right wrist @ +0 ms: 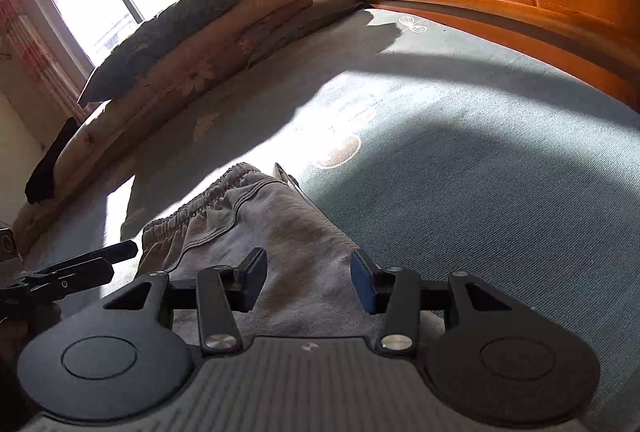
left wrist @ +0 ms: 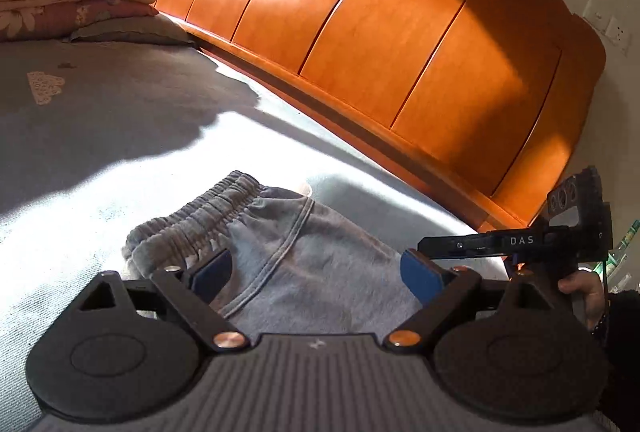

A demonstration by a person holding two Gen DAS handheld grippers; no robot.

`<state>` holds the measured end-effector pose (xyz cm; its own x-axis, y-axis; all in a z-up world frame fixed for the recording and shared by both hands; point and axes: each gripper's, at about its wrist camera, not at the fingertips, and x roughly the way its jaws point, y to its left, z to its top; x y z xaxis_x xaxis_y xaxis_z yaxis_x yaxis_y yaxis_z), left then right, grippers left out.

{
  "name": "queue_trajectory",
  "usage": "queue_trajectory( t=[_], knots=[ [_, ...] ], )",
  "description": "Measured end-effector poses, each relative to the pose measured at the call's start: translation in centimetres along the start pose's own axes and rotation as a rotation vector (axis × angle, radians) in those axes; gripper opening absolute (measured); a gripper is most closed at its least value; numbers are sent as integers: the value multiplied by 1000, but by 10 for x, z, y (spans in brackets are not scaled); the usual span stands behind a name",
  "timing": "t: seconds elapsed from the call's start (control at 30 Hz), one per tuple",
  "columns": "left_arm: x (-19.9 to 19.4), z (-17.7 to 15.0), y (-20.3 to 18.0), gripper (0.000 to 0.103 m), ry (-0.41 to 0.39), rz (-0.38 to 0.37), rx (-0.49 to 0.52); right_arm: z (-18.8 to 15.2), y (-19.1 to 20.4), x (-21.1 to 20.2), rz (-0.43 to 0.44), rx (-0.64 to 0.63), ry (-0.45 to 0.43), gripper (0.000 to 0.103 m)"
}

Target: Fold clothes

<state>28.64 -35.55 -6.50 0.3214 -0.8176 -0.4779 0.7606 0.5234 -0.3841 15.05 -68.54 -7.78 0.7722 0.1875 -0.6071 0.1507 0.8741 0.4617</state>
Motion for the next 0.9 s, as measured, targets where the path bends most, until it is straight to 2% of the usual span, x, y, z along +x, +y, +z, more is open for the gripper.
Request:
queue_trajectory(
  t=[0.03,0.1,0.17,0.23,0.33,0.37,0.5,0.63,0.67,0.77,0.9],
  knots=[
    [5,0,4,91,13,26,-9,-4,1,1,0,-6,16,51],
    [14,-2,17,88,43,80,-39,-9,-7,0,-63,7,15,51],
    [16,-3,23,86,59,116,-61,-10,-26,-11,-179,78,-28,51],
    [4,-3,18,86,46,116,-66,-10,-43,-31,-221,152,-85,51],
    [-15,-5,-2,88,31,61,-31,-12,-55,-60,-164,225,-143,51],
    [-20,-7,-12,89,35,19,-20,-14,-55,-65,-143,232,-146,52],
    [-20,-22,-61,89,99,-159,56,-30,-54,-61,-55,263,-91,55],
    [-10,-49,-107,89,186,-291,156,-39,-67,-48,-100,322,-73,51],
    [-8,-57,-115,89,206,-294,184,-41,-71,-53,-123,345,-104,48],
    [-7,-73,-126,89,251,-257,220,-44,-65,-67,-137,327,-141,52],
    [-11,-78,-139,89,271,-297,237,-48,-53,-85,-141,278,-165,56]
  ],
)
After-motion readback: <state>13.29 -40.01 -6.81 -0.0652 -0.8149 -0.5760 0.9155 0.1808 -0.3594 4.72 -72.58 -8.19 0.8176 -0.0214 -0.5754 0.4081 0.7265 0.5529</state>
